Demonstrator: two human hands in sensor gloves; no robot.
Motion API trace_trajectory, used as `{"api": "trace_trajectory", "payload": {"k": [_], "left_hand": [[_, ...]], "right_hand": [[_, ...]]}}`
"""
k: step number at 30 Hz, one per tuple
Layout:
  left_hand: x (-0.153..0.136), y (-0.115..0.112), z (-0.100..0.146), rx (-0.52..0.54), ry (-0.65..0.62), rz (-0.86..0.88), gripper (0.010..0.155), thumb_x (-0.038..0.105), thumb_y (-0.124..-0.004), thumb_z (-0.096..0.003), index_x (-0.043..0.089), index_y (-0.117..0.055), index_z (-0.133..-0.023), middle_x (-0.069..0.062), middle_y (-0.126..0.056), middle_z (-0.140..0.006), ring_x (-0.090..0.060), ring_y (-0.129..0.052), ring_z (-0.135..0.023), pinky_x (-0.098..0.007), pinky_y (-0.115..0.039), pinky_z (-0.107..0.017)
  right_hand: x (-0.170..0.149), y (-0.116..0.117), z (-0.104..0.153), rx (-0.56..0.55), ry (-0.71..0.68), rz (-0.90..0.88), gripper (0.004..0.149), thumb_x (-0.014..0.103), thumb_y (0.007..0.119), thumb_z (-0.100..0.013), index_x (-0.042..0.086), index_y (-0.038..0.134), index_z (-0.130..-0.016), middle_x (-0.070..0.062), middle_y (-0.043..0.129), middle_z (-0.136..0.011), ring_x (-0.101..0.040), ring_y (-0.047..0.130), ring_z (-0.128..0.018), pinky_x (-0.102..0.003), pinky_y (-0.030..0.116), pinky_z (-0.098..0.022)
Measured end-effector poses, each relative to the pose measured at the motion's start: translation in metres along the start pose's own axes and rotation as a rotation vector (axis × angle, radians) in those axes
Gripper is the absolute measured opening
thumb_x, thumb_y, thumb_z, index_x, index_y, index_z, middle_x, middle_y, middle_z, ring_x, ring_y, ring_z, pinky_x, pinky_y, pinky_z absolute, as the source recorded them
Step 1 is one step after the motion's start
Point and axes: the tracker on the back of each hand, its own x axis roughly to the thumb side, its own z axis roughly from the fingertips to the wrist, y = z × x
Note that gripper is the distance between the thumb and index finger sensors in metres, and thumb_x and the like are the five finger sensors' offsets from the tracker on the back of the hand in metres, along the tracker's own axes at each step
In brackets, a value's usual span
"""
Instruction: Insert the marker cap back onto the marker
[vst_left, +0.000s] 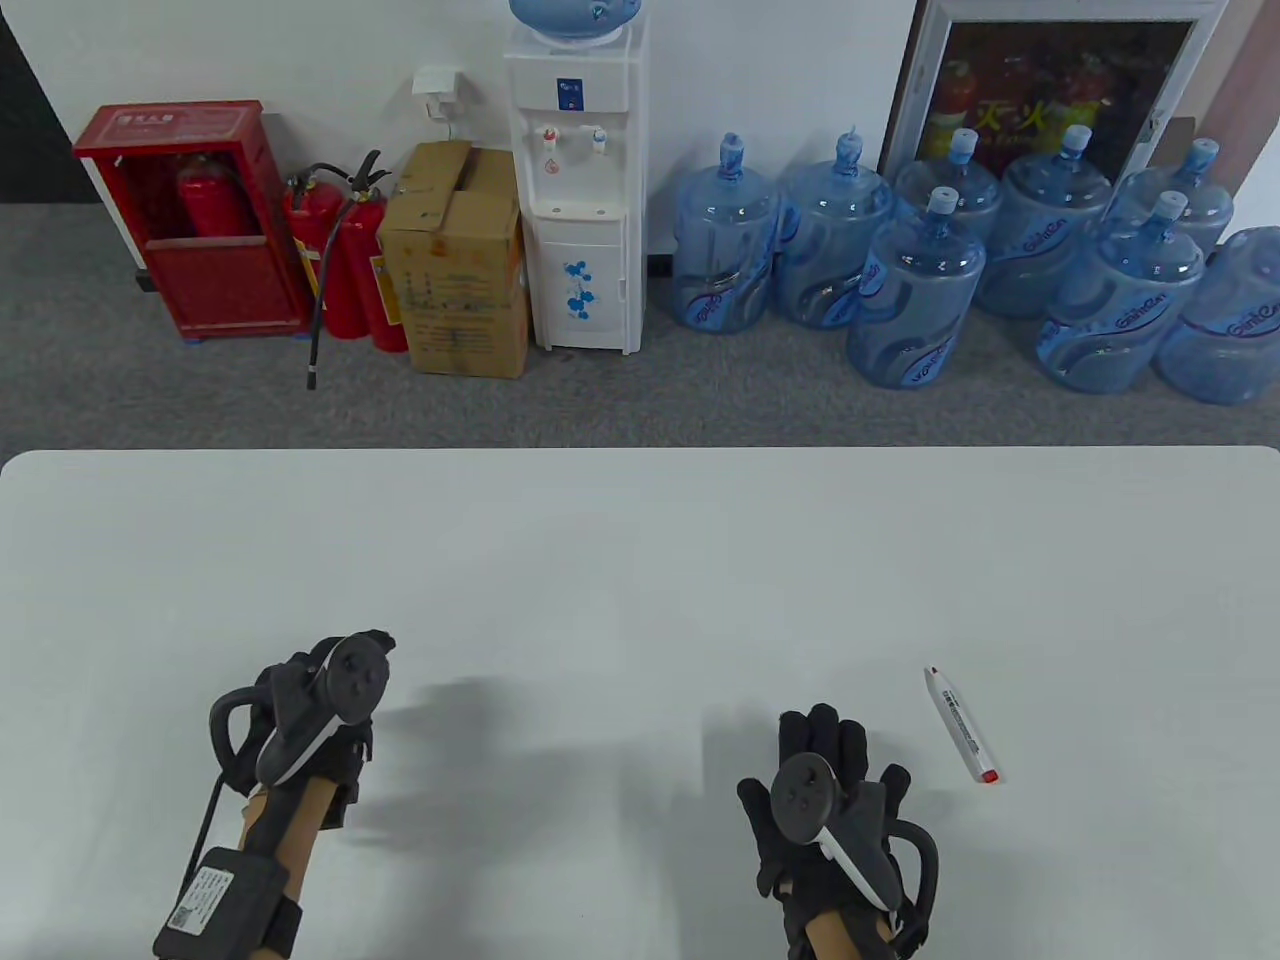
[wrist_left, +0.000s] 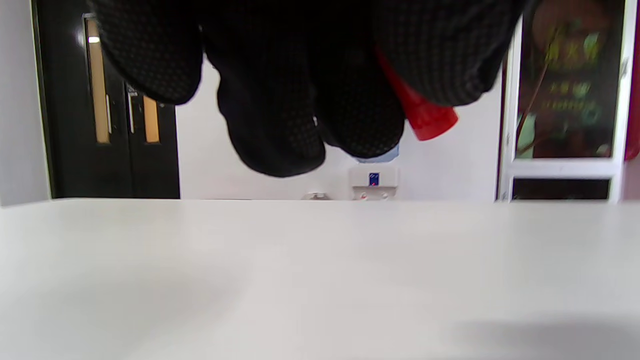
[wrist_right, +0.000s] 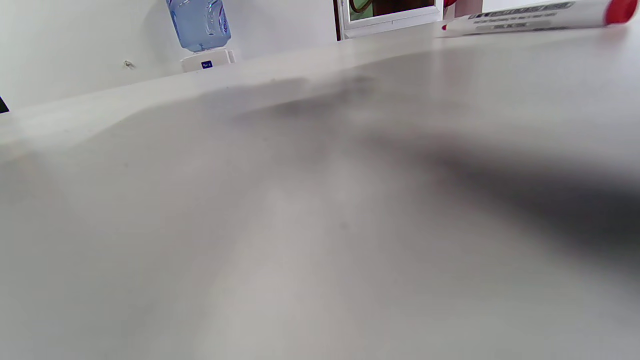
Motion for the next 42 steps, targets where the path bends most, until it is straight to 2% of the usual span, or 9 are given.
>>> {"api": "trace_trajectory", "payload": {"k": [7, 12, 21, 31, 35, 39, 42], "left_hand": [[0.020, 0.005, 0.022, -0.042, 0.005, 0.345, 0.044, 0.042, -0.083, -0.0437, 0.042, -0.081, -0.087, 0.009, -0.101, -0.083, -0.020, -0.110, -0.052, -0.052, -0.079, -0.060], [0.029, -0.007, 0.030, -0.105, 0.006, 0.499, 0.044, 0.041, -0.082, -0.0441, 0.042, -0.081, -0.088, 0.009, -0.102, -0.084, -0.020, -0.111, -0.052, -0.052, -0.079, -0.059], [0.040, -0.031, 0.036, -0.225, 0.038, 0.920, 0.045, 0.042, -0.081, -0.0447, 0.042, -0.078, -0.089, 0.011, -0.102, -0.084, -0.017, -0.111, -0.048, -0.050, -0.081, -0.058], [0.042, -0.058, 0.037, -0.248, -0.011, 1.014, 0.045, 0.042, -0.080, -0.0454, 0.043, -0.076, -0.090, 0.011, -0.100, -0.085, -0.018, -0.110, -0.051, -0.050, -0.080, -0.059], [0.041, -0.060, 0.038, -0.237, -0.022, 1.048, 0.044, 0.042, -0.080, -0.0452, 0.042, -0.077, -0.089, 0.010, -0.100, -0.084, -0.018, -0.110, -0.051, -0.050, -0.080, -0.058], [0.039, -0.061, 0.041, -0.217, -0.050, 1.076, 0.044, 0.042, -0.080, -0.0449, 0.042, -0.077, -0.089, 0.010, -0.100, -0.083, -0.018, -0.110, -0.051, -0.050, -0.080, -0.058], [0.037, -0.062, 0.042, -0.207, -0.052, 1.091, 0.044, 0.042, -0.080, -0.0448, 0.041, -0.078, -0.089, 0.009, -0.101, -0.082, -0.019, -0.110, -0.050, -0.051, -0.080, -0.058]], "right_hand": [[0.002, 0.000, 0.004, -0.004, -0.013, 0.002, 0.079, 0.068, 0.041, -0.041, 0.035, 0.012, -0.107, 0.003, 0.009, -0.118, -0.024, 0.014, -0.109, -0.060, 0.018, -0.068], [0.001, 0.001, 0.006, -0.002, -0.010, -0.006, 0.079, 0.068, 0.041, -0.041, 0.035, 0.012, -0.107, 0.003, 0.009, -0.118, -0.025, 0.014, -0.109, -0.060, 0.018, -0.068], [-0.001, 0.001, 0.007, -0.001, -0.005, -0.008, 0.079, 0.068, 0.041, -0.041, 0.036, 0.012, -0.107, 0.003, 0.009, -0.118, -0.024, 0.014, -0.109, -0.060, 0.018, -0.068], [-0.003, 0.004, 0.005, 0.020, 0.008, 0.010, 0.079, 0.068, 0.041, -0.041, 0.035, 0.013, -0.107, 0.003, 0.010, -0.118, -0.024, 0.014, -0.109, -0.060, 0.018, -0.068], [-0.004, 0.003, 0.004, 0.019, 0.011, -0.001, 0.079, 0.068, 0.041, -0.041, 0.036, 0.013, -0.107, 0.003, 0.010, -0.118, -0.024, 0.014, -0.109, -0.060, 0.018, -0.068], [-0.018, -0.014, -0.002, -0.059, 0.047, -0.074, 0.079, 0.068, 0.043, -0.041, 0.036, 0.016, -0.108, 0.004, 0.011, -0.118, -0.024, 0.015, -0.110, -0.060, 0.019, -0.069], [-0.035, -0.029, -0.016, -0.116, 0.117, -0.078, 0.078, 0.069, 0.046, -0.042, 0.036, 0.020, -0.108, 0.004, 0.016, -0.119, -0.024, 0.019, -0.110, -0.060, 0.022, -0.070]]}}
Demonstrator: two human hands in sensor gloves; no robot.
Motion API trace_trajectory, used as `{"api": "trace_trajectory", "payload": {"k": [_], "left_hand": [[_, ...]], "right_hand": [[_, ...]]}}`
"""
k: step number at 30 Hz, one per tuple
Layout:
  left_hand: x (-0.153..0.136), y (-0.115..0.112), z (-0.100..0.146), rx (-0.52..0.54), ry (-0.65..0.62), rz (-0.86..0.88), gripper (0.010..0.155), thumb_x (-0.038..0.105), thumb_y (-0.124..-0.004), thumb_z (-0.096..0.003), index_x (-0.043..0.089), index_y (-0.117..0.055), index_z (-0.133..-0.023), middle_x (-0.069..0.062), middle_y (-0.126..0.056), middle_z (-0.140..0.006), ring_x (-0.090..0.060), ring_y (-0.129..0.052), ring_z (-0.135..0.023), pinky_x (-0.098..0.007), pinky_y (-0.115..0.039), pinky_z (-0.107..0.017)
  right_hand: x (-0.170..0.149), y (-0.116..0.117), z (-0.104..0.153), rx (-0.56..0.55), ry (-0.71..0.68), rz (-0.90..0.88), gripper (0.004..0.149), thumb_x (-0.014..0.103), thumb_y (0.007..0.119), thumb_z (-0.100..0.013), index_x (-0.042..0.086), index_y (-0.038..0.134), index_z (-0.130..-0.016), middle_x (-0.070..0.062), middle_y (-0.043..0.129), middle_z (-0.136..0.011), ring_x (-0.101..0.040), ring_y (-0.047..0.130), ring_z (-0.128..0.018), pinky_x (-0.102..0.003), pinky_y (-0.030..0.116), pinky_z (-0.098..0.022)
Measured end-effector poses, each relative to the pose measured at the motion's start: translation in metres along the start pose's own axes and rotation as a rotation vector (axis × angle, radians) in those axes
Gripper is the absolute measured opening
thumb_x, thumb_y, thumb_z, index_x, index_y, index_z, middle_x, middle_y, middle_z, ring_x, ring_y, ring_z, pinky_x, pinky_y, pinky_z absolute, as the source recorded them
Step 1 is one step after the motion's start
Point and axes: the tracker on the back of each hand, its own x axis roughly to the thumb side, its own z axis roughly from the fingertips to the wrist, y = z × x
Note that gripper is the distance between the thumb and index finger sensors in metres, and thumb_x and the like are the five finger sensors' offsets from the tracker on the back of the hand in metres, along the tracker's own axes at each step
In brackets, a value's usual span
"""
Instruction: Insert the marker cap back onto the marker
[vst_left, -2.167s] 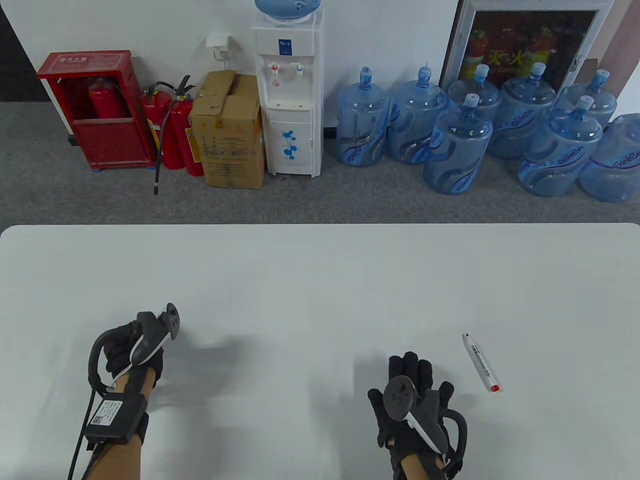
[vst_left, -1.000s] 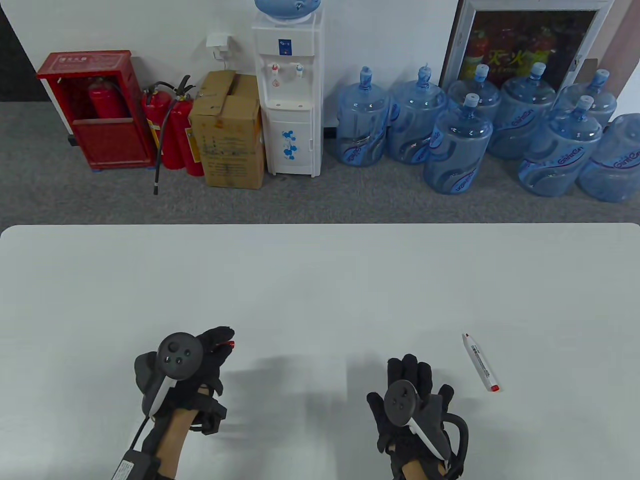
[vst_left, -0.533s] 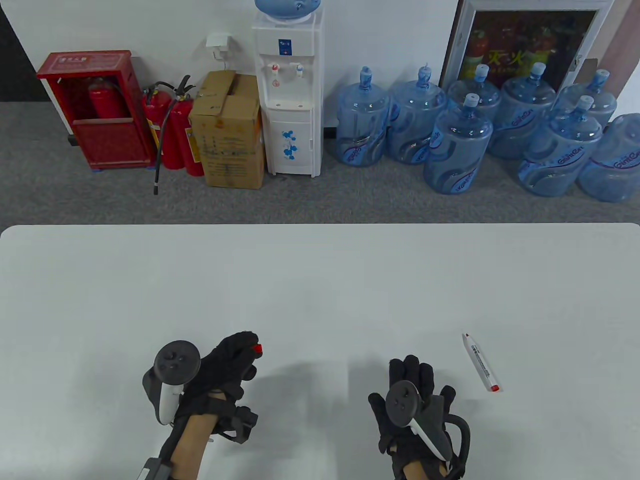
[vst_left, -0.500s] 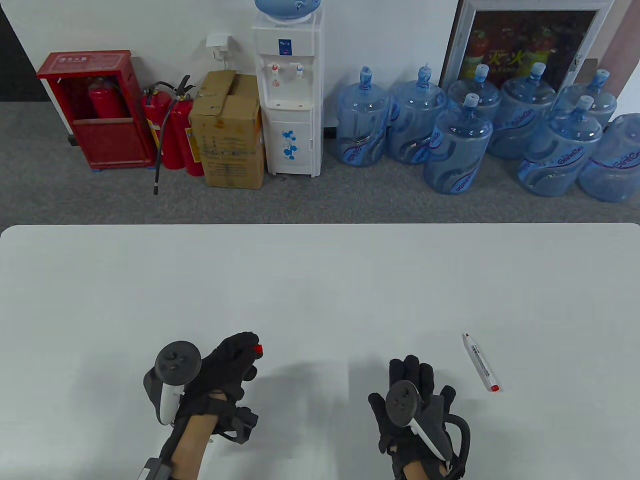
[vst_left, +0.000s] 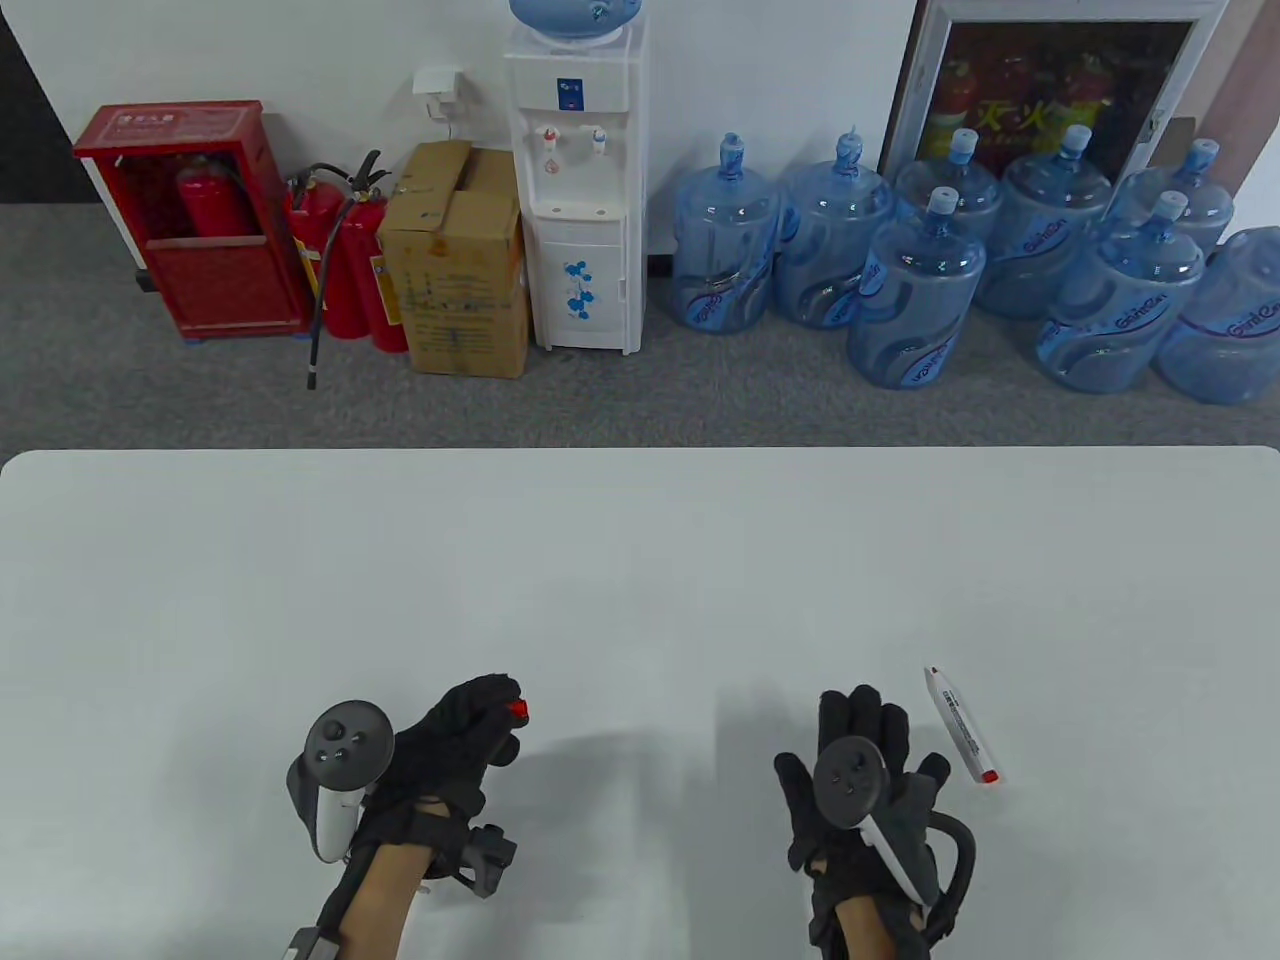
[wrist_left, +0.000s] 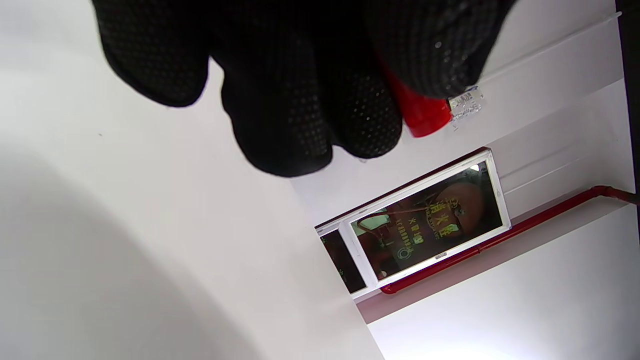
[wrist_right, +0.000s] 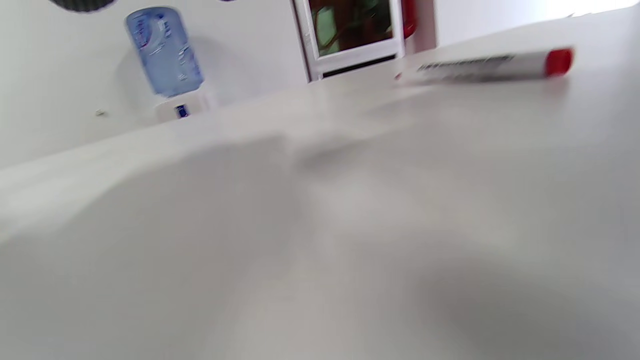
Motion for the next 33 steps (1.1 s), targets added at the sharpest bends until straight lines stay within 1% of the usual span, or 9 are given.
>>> {"api": "trace_trajectory", "payload": {"k": [2, 5, 11, 14, 18, 22, 25, 28, 33], "left_hand": [[-0.001, 0.000, 0.000, -0.005, -0.002, 0.004, 0.044, 0.042, -0.080, -0.0449, 0.041, -0.077, -0.089, 0.009, -0.101, -0.083, -0.019, -0.110, -0.051, -0.051, -0.079, -0.058], [0.000, 0.000, 0.000, -0.007, -0.004, -0.003, 0.044, 0.042, -0.080, -0.0450, 0.041, -0.078, -0.089, 0.009, -0.101, -0.083, -0.019, -0.110, -0.051, -0.051, -0.079, -0.058], [-0.001, -0.003, 0.001, -0.005, -0.025, -0.021, 0.044, 0.042, -0.080, -0.0450, 0.041, -0.078, -0.089, 0.008, -0.101, -0.082, -0.019, -0.109, -0.049, -0.051, -0.080, -0.057], [0.000, -0.005, 0.002, -0.007, -0.054, -0.070, 0.044, 0.043, -0.080, -0.0447, 0.040, -0.078, -0.089, 0.009, -0.102, -0.081, -0.018, -0.109, -0.045, -0.050, -0.080, -0.056], [0.000, -0.006, 0.002, -0.003, -0.055, -0.061, 0.044, 0.043, -0.080, -0.0447, 0.040, -0.078, -0.089, 0.008, -0.101, -0.081, -0.018, -0.109, -0.045, -0.050, -0.080, -0.056], [-0.001, -0.005, 0.003, 0.012, -0.059, -0.068, 0.044, 0.043, -0.080, -0.0447, 0.040, -0.079, -0.089, 0.008, -0.102, -0.080, -0.018, -0.109, -0.044, -0.050, -0.081, -0.056], [-0.001, -0.005, 0.003, 0.014, -0.060, -0.068, 0.044, 0.043, -0.080, -0.0447, 0.040, -0.079, -0.089, 0.008, -0.102, -0.080, -0.018, -0.109, -0.044, -0.050, -0.081, -0.055], [-0.001, -0.004, 0.003, 0.014, -0.056, -0.066, 0.044, 0.043, -0.080, -0.0447, 0.039, -0.079, -0.088, 0.008, -0.102, -0.080, -0.018, -0.109, -0.044, -0.050, -0.081, -0.055], [-0.002, -0.003, 0.003, 0.017, -0.042, -0.045, 0.044, 0.043, -0.079, -0.0450, 0.038, -0.080, -0.089, 0.008, -0.103, -0.079, -0.018, -0.109, -0.043, -0.050, -0.081, -0.055]], "right_hand": [[-0.011, -0.010, -0.018, -0.030, 0.078, -0.017, 0.078, 0.068, 0.048, -0.041, 0.037, 0.023, -0.108, 0.005, 0.018, -0.120, -0.025, 0.021, -0.111, -0.060, 0.023, -0.071], [-0.022, -0.020, -0.040, -0.067, 0.147, 0.080, 0.078, 0.068, 0.052, -0.041, 0.037, 0.027, -0.108, 0.005, 0.024, -0.120, -0.024, 0.027, -0.111, -0.060, 0.027, -0.072], [-0.048, -0.018, -0.073, -0.055, 0.312, 0.233, 0.077, 0.064, 0.065, -0.041, 0.037, 0.036, -0.107, 0.005, 0.037, -0.119, -0.026, 0.040, -0.111, -0.061, 0.038, -0.073], [-0.057, -0.011, -0.077, -0.091, 0.340, 0.260, 0.074, 0.060, 0.069, -0.040, 0.036, 0.042, -0.105, 0.005, 0.046, -0.117, -0.028, 0.048, -0.109, -0.062, 0.042, -0.073], [-0.064, -0.007, -0.076, -0.081, 0.366, 0.309, 0.075, 0.058, 0.071, -0.039, 0.035, 0.045, -0.105, 0.004, 0.056, -0.116, -0.028, 0.058, -0.108, -0.062, 0.045, -0.072], [-0.071, -0.007, -0.076, -0.057, 0.430, 0.272, 0.078, 0.056, 0.075, -0.038, 0.030, 0.046, -0.106, 0.001, 0.068, -0.111, -0.031, 0.077, -0.100, -0.070, 0.052, -0.069], [-0.072, -0.010, -0.075, -0.089, 0.432, 0.248, 0.076, 0.053, 0.079, -0.037, 0.030, 0.051, -0.105, 0.001, 0.074, -0.107, -0.030, 0.081, -0.095, -0.072, 0.053, -0.067], [-0.070, -0.011, -0.077, -0.115, 0.410, 0.275, 0.069, 0.049, 0.081, -0.038, 0.030, 0.061, -0.101, 0.002, 0.082, -0.100, -0.025, 0.088, -0.087, -0.072, 0.055, -0.067], [-0.065, -0.010, -0.078, -0.148, 0.373, 0.270, 0.058, 0.038, 0.087, -0.038, 0.021, 0.076, -0.092, -0.005, 0.096, -0.083, -0.023, 0.096, -0.071, -0.065, 0.064, -0.067]]}}
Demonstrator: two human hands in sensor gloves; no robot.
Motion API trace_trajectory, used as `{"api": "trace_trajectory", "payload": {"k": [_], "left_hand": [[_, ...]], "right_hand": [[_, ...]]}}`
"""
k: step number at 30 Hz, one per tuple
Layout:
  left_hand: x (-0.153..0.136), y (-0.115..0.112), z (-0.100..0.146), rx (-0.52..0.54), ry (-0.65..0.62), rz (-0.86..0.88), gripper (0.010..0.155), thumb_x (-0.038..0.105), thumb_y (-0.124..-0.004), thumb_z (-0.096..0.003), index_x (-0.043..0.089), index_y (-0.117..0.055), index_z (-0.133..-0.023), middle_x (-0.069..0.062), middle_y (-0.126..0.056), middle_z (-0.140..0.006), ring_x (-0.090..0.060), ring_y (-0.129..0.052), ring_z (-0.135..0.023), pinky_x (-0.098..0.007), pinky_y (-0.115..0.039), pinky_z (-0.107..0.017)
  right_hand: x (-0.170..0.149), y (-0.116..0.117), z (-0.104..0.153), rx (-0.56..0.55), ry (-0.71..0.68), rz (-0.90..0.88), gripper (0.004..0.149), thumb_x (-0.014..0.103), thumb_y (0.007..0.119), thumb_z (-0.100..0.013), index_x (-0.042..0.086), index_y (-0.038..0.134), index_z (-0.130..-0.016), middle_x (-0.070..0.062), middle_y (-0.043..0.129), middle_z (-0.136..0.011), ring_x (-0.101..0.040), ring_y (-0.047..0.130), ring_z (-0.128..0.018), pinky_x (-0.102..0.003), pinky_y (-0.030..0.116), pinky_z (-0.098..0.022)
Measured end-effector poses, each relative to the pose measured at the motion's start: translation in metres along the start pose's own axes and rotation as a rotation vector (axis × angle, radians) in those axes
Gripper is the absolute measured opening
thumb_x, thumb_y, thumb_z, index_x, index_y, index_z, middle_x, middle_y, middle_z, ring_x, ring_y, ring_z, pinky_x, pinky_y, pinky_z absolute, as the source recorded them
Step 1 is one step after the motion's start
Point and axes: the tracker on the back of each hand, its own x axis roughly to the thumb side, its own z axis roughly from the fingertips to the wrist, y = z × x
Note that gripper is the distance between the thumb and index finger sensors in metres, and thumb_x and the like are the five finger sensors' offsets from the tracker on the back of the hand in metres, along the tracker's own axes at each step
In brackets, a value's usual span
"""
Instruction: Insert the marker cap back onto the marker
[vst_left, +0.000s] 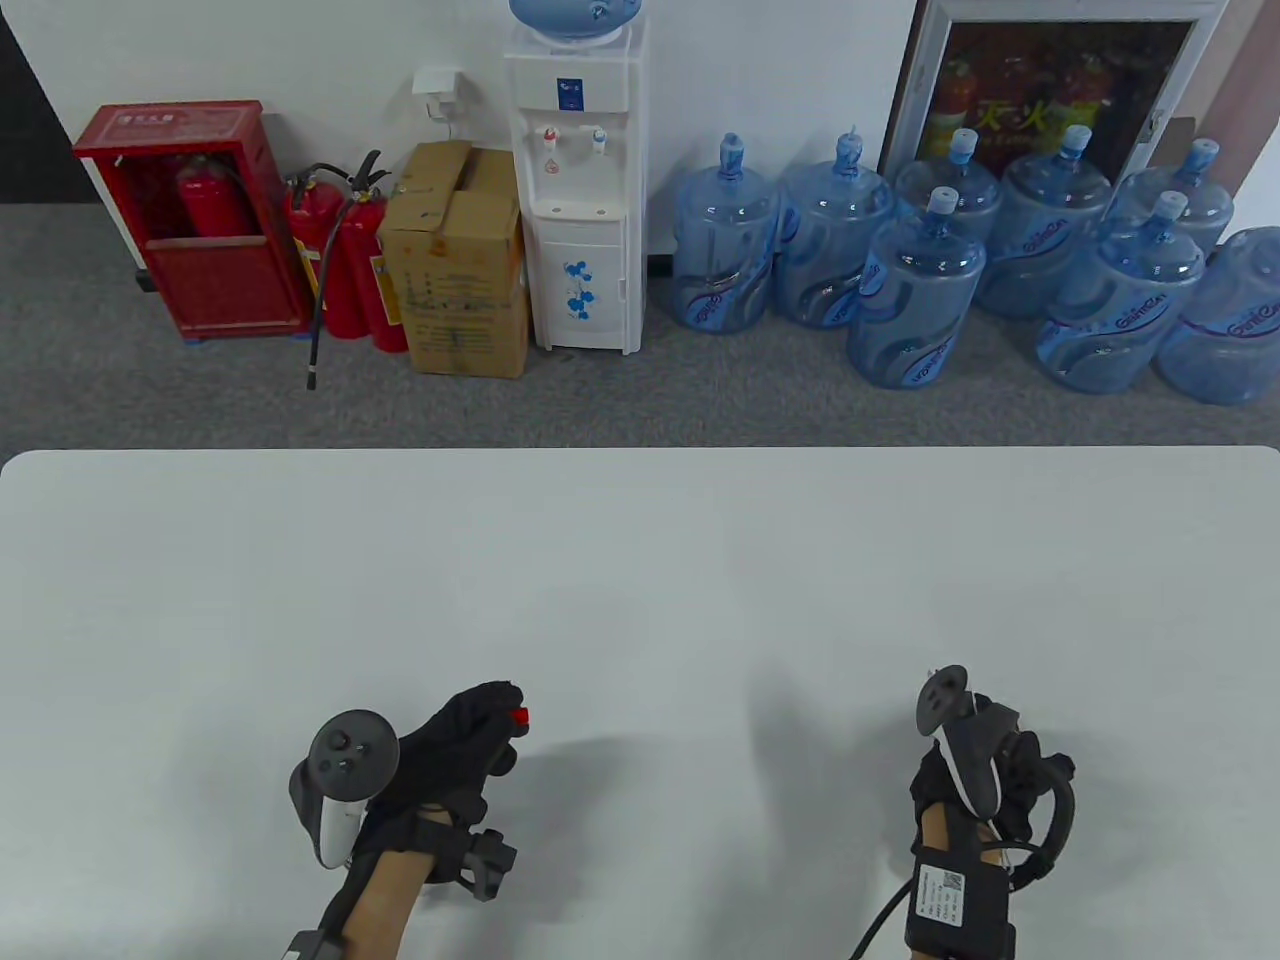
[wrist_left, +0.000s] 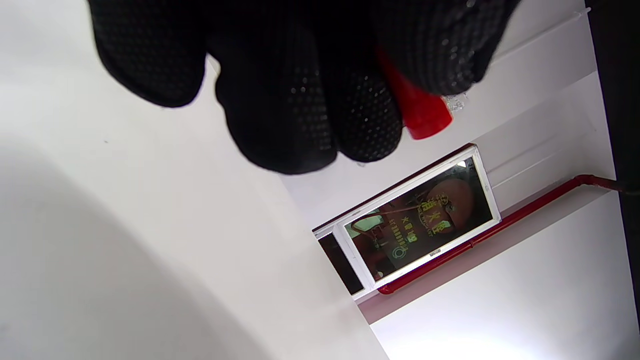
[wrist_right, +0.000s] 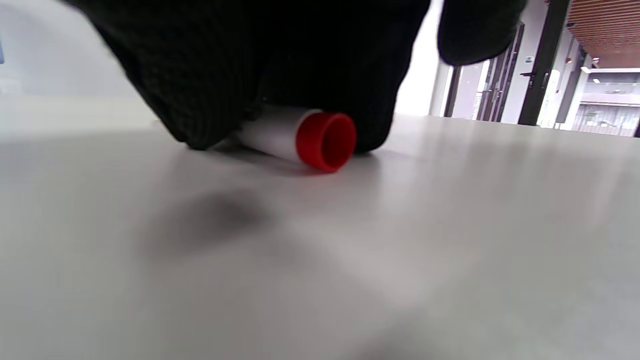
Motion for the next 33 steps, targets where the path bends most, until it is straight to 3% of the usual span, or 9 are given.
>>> {"api": "trace_trajectory", "payload": {"k": [7, 18, 25, 33], "left_hand": [[0.000, -0.001, 0.000, -0.005, 0.002, 0.029, 0.044, 0.044, -0.079, -0.0451, 0.038, -0.080, -0.089, 0.007, -0.103, -0.079, -0.018, -0.109, -0.043, -0.050, -0.081, -0.055], [-0.001, 0.000, 0.001, 0.022, -0.002, 0.019, 0.044, 0.044, -0.078, -0.0452, 0.037, -0.080, -0.089, 0.007, -0.103, -0.077, -0.018, -0.109, -0.042, -0.050, -0.082, -0.054], [-0.001, 0.000, 0.002, 0.021, 0.006, 0.026, 0.044, 0.044, -0.077, -0.0454, 0.037, -0.080, -0.089, 0.007, -0.104, -0.077, -0.018, -0.110, -0.042, -0.050, -0.082, -0.054], [-0.002, -0.001, 0.002, 0.011, 0.006, 0.014, 0.044, 0.045, -0.076, -0.0457, 0.038, -0.081, -0.089, 0.007, -0.104, -0.077, -0.018, -0.110, -0.043, -0.050, -0.082, -0.054]], "right_hand": [[0.006, 0.000, 0.012, 0.016, -0.054, -0.044, 0.059, 0.039, 0.083, -0.042, 0.010, 0.073, -0.093, -0.015, 0.090, -0.082, -0.027, 0.094, -0.068, -0.066, 0.065, -0.066], [0.025, -0.036, 0.039, -0.061, -0.172, -0.141, 0.053, 0.047, 0.075, -0.045, 0.022, 0.072, -0.091, -0.006, 0.084, -0.083, -0.022, 0.093, -0.068, -0.064, 0.065, -0.066], [0.049, -0.064, 0.071, -0.124, -0.288, -0.237, 0.052, 0.049, 0.074, -0.045, 0.024, 0.074, -0.090, -0.004, 0.085, -0.082, -0.023, 0.094, -0.068, -0.062, 0.066, -0.066], [0.079, -0.073, 0.109, -0.143, -0.384, -0.327, 0.051, 0.051, 0.075, -0.044, 0.025, 0.075, -0.088, -0.002, 0.087, -0.081, -0.022, 0.095, -0.067, -0.061, 0.068, -0.065]]}}
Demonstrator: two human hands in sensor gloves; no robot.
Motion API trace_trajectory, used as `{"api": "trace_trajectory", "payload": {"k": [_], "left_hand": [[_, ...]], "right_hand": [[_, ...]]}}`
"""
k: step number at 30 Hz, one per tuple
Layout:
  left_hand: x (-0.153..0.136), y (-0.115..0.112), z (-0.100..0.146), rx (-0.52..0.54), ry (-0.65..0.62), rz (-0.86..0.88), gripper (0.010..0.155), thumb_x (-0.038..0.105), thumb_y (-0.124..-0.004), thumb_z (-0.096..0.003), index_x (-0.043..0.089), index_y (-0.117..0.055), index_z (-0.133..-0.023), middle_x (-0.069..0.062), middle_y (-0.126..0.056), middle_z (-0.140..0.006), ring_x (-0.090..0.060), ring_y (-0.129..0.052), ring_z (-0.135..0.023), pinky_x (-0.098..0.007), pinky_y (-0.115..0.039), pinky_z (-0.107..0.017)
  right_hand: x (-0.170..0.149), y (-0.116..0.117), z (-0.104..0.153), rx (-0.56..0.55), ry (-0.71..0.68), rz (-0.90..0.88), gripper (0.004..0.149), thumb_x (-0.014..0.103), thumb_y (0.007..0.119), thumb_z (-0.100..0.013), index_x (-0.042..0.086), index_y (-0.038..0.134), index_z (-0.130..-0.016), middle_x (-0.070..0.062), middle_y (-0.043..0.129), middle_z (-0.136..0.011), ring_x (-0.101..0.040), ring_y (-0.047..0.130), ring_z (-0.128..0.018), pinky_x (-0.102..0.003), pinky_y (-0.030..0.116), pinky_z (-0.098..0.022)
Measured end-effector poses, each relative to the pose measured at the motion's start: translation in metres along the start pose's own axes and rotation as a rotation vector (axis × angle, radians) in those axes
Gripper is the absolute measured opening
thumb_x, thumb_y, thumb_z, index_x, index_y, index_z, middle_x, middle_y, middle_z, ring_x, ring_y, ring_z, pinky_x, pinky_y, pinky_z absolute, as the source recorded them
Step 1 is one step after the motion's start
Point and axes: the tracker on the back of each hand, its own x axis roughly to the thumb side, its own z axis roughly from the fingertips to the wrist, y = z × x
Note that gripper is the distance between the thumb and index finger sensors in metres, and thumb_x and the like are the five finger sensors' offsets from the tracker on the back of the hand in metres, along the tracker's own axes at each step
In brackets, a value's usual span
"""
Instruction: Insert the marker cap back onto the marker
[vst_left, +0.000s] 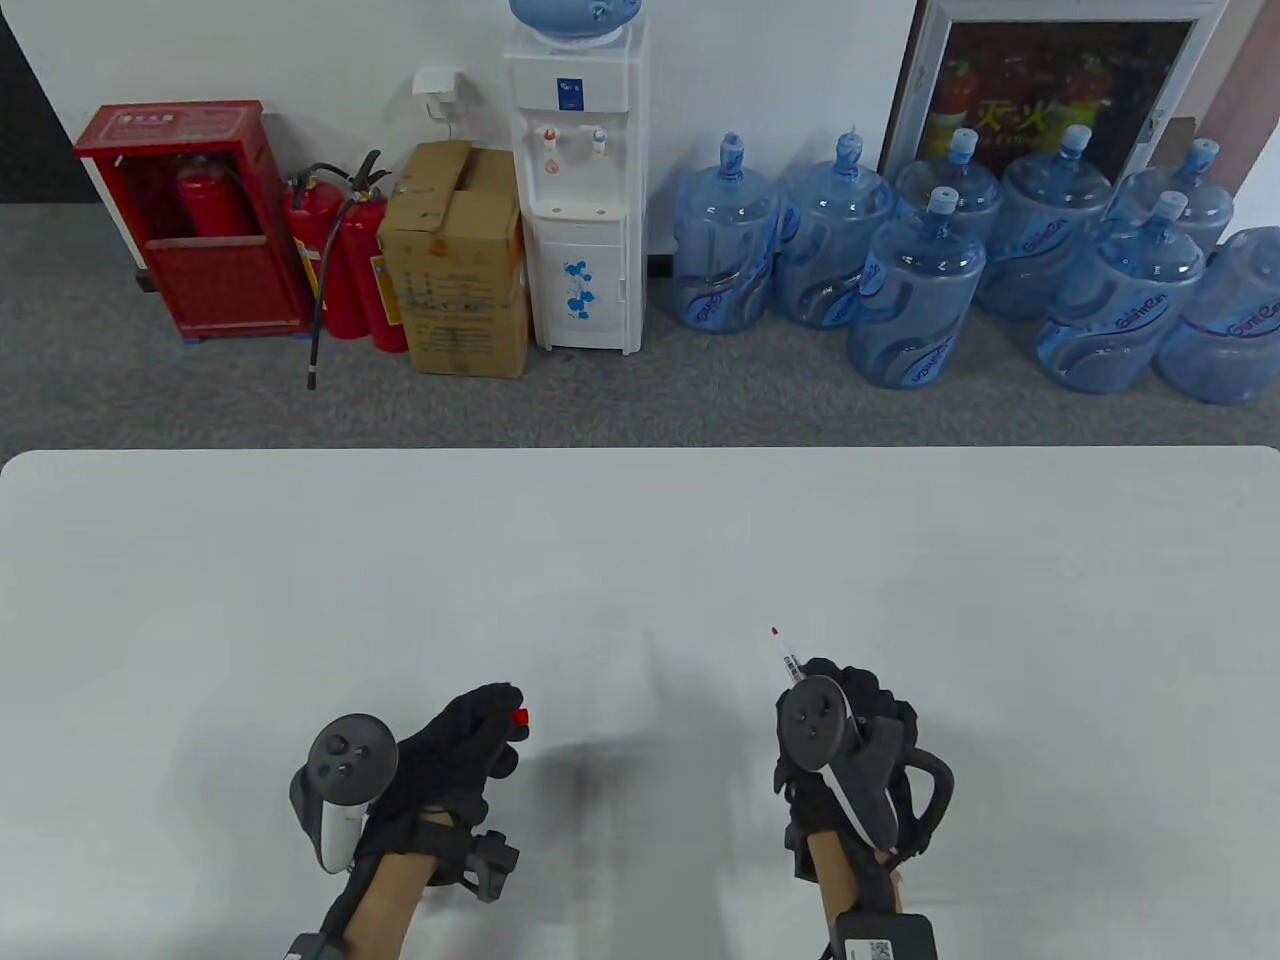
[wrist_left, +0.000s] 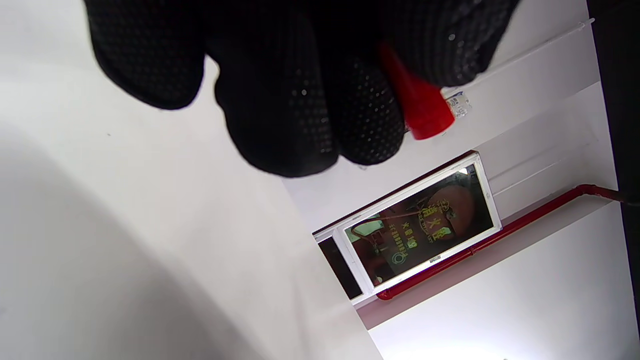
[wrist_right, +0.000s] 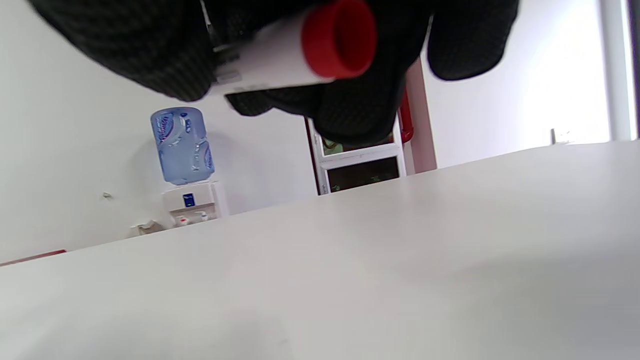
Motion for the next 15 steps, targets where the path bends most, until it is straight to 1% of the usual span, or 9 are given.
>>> {"api": "trace_trajectory", "payload": {"k": [2, 8, 12, 15], "left_hand": [[0.000, -0.001, 0.000, -0.003, 0.000, -0.001, 0.044, 0.045, -0.076, -0.0458, 0.038, -0.081, -0.088, 0.007, -0.104, -0.077, -0.018, -0.110, -0.042, -0.050, -0.082, -0.054], [0.000, -0.002, 0.001, 0.003, -0.010, -0.015, 0.043, 0.045, -0.076, -0.0458, 0.038, -0.082, -0.088, 0.008, -0.105, -0.076, -0.017, -0.110, -0.042, -0.049, -0.082, -0.053], [0.000, -0.003, 0.001, -0.001, -0.009, -0.015, 0.043, 0.045, -0.076, -0.0459, 0.038, -0.082, -0.088, 0.008, -0.105, -0.075, -0.017, -0.110, -0.042, -0.050, -0.082, -0.053], [0.000, -0.004, 0.001, -0.007, -0.008, -0.019, 0.043, 0.045, -0.075, -0.0459, 0.038, -0.082, -0.088, 0.008, -0.105, -0.075, -0.017, -0.110, -0.042, -0.050, -0.082, -0.053]], "right_hand": [[0.008, 0.004, 0.005, 0.014, -0.013, -0.039, 0.050, 0.052, 0.075, -0.044, 0.026, 0.076, -0.087, -0.002, 0.087, -0.081, -0.023, 0.095, -0.068, -0.061, 0.068, -0.065], [0.038, 0.010, 0.020, 0.024, -0.086, -0.042, 0.050, 0.053, 0.075, -0.043, 0.028, 0.077, -0.087, -0.002, 0.087, -0.085, -0.024, 0.095, -0.072, -0.061, 0.067, -0.066], [0.054, 0.015, 0.029, 0.031, -0.151, -0.012, 0.050, 0.051, 0.077, -0.043, 0.030, 0.076, -0.088, -0.003, 0.088, -0.088, -0.024, 0.097, -0.074, -0.064, 0.064, -0.068], [0.062, 0.017, 0.036, 0.007, -0.191, -0.001, 0.050, 0.049, 0.078, -0.042, 0.030, 0.075, -0.088, -0.004, 0.090, -0.089, -0.024, 0.099, -0.074, -0.065, 0.063, -0.068]]}}
